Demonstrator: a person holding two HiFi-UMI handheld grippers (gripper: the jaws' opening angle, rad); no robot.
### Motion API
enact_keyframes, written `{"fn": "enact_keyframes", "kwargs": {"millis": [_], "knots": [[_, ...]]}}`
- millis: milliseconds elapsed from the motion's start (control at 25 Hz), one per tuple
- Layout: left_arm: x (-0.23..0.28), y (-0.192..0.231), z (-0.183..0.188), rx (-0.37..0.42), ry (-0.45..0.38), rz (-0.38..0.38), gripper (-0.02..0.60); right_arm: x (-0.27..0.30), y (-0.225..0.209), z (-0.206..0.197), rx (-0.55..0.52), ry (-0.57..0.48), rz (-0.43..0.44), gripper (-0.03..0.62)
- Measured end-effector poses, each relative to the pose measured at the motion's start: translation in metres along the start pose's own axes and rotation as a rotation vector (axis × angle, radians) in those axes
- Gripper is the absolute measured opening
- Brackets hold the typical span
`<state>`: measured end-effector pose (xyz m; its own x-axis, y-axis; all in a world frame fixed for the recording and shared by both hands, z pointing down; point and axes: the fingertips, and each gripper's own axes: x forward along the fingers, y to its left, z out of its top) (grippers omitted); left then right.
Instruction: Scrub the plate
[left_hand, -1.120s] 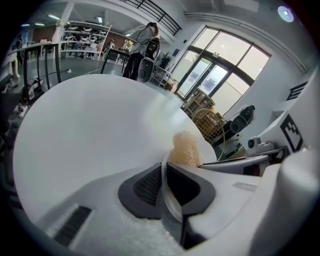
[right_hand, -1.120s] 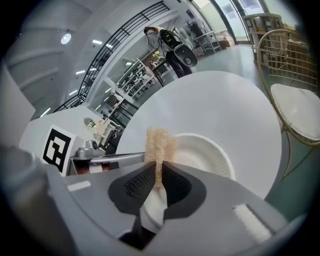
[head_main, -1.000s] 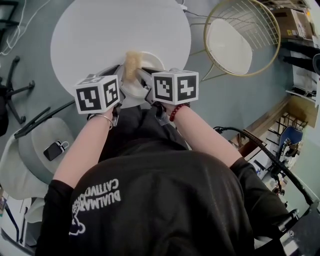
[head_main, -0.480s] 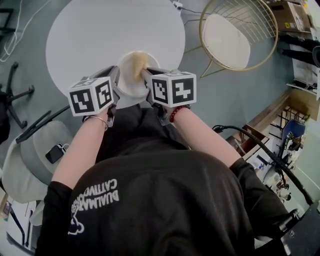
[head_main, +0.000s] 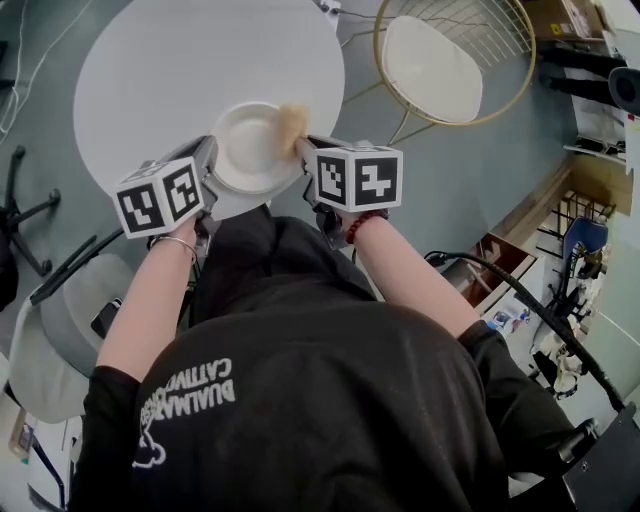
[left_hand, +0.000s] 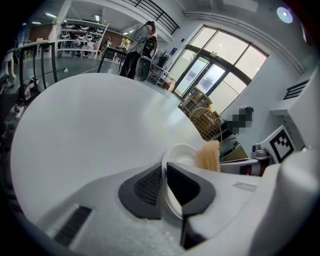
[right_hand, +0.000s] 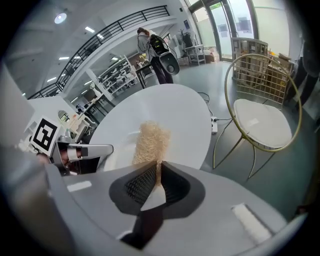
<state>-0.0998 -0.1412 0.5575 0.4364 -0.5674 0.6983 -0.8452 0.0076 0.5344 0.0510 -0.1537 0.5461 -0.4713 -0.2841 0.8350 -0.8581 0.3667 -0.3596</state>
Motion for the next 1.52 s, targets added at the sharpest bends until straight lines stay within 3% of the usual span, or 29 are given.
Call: {"fn": "enact_keyframes", "kwargs": {"millis": [320, 520, 640, 800, 960, 1520], "knots": [[-0.001, -0.001, 0.0, 0.004, -0.005, 0.007, 0.032, -0.012, -0.006, 0.001, 0.053, -0.032, -0.021, 0.035], [-0.001, -0.001, 0.0, 0.003, -0.014, 0.014, 0.032, -0.019, 0.03, 0.037, 0.138, -0.175, 0.157, 0.035], [-0.002, -0.002, 0.001, 0.001, -0.018, 0.018, 0.031, -0.005, 0.06, 0.033, 0.142, -0.122, 0.25, 0.035], [-0.001, -0.004, 0.004, -0.002, -0.025, 0.024, 0.031, 0.018, 0.089, 0.006, 0.136, 0.004, 0.287, 0.037], [-0.001, -0.003, 0.003, 0.003, -0.028, 0.023, 0.029, 0.032, 0.09, -0.006, 0.114, 0.029, 0.25, 0.038], [-0.001, 0.002, 0.001, 0.046, -0.009, 0.042, 0.034, 0.016, 0.026, -0.016, 0.084, 0.027, 0.075, 0.04]]}}
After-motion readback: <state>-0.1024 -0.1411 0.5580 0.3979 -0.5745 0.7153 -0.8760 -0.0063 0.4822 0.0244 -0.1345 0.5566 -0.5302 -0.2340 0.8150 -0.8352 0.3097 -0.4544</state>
